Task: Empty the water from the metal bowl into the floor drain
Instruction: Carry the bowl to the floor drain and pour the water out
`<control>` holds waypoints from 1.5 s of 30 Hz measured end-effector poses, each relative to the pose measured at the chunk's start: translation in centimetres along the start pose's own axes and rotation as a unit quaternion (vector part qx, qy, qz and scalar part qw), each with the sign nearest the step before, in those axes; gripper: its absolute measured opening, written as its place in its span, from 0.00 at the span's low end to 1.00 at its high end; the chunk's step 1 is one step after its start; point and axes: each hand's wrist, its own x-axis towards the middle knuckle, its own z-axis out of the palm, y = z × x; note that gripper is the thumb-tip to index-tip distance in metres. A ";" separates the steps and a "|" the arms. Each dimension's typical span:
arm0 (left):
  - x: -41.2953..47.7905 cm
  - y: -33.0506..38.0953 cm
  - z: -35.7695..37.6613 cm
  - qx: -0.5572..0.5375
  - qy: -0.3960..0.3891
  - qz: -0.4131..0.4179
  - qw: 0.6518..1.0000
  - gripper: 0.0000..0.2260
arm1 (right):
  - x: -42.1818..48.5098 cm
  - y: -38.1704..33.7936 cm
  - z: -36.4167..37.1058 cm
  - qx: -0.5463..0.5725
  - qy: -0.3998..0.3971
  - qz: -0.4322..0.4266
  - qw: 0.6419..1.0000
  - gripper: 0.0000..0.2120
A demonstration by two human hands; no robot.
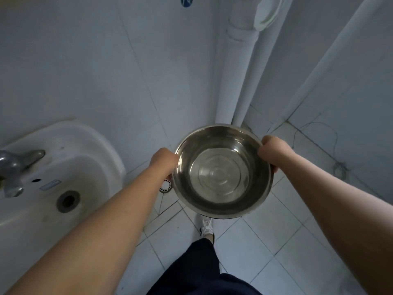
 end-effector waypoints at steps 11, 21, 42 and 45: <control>8.2 4.9 -0.9 -0.052 0.042 -0.050 0.996 0.15 | 12.6 -5.1 -1.8 -0.033 -0.004 -0.060 0.998 0.07; 10.0 5.7 -1.3 -0.225 0.119 -0.235 0.938 0.11 | 21.9 -11.7 -2.4 -0.104 -0.062 -0.195 0.973 0.04; 7.3 -0.9 7.2 -0.308 0.230 -0.348 0.855 0.15 | 26.6 -17.7 6.7 -0.289 -0.162 -0.385 0.861 0.08; 8.2 -2.6 9.2 -0.302 0.236 -0.363 0.849 0.14 | 27.2 -17.3 9.6 -0.299 -0.171 -0.396 0.851 0.08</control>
